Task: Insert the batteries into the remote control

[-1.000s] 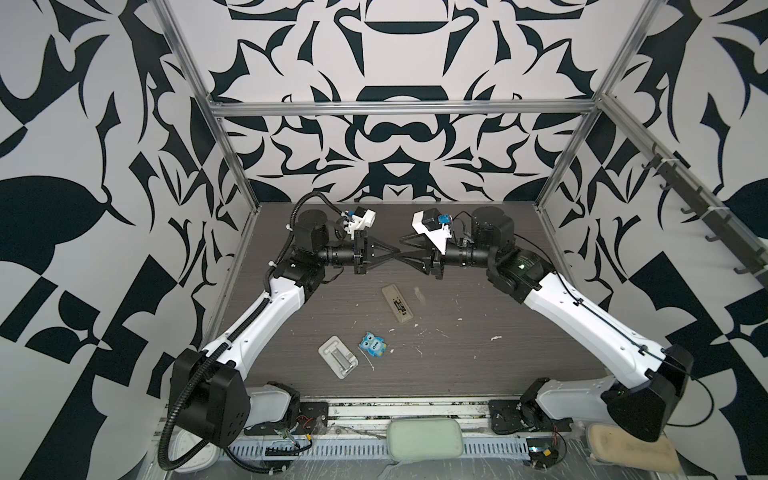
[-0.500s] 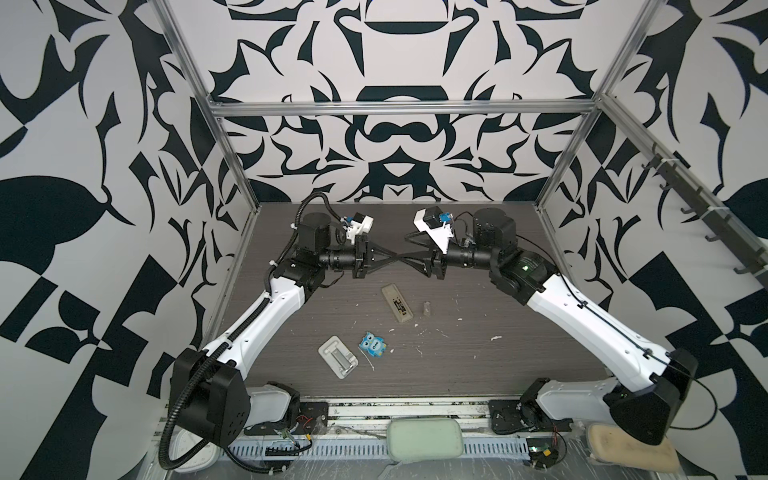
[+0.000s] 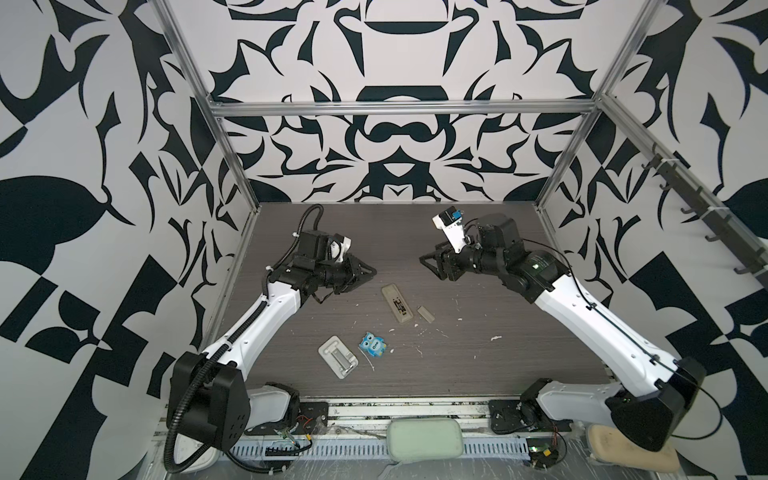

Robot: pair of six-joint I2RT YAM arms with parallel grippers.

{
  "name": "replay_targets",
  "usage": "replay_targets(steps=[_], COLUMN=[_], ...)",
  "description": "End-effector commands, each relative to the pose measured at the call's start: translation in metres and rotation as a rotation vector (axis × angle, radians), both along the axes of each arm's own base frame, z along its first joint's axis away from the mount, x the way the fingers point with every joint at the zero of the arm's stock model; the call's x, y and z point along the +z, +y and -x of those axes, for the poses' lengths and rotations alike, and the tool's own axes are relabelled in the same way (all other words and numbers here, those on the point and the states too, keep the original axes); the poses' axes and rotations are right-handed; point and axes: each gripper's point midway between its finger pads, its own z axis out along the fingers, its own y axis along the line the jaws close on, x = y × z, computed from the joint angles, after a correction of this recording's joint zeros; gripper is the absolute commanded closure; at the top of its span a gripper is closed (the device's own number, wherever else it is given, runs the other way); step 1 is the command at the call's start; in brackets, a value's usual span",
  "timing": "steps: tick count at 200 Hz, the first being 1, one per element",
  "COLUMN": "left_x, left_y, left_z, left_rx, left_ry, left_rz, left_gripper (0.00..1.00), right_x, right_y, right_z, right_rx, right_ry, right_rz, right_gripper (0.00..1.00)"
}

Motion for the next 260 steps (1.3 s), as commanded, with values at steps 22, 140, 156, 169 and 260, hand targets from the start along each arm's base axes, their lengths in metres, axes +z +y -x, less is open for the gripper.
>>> replay_targets(steps=[22, 140, 156, 169, 260], left_x=[-0.025, -0.051, -0.054, -0.054, -0.052], left_y=[0.002, 0.005, 0.01, 0.014, 0.021], left_z=[0.002, -0.01, -0.011, -0.011, -0.008], left_rx=[-0.029, -0.047, -0.035, -0.028, -0.036], left_ry=[0.019, 0.03, 0.037, 0.034, 0.033], left_rz=[-0.044, -0.049, -0.067, -0.083, -0.113], left_gripper=[0.68, 0.63, 0.59, 0.57, 0.54], right_x=[-0.065, -0.158, -0.166, -0.174, -0.215], right_y=[-0.025, 0.006, 0.012, 0.014, 0.016], right_z=[0.008, 0.035, 0.034, 0.033, 0.026], right_rx=[-0.054, -0.331, -0.355, -0.386, -0.538], right_ry=[0.218, 0.839, 0.876, 0.904, 0.96], right_rz=[0.225, -0.058, -0.113, -0.145, -0.243], right_gripper=[0.33, 0.26, 0.25, 0.25, 0.23])
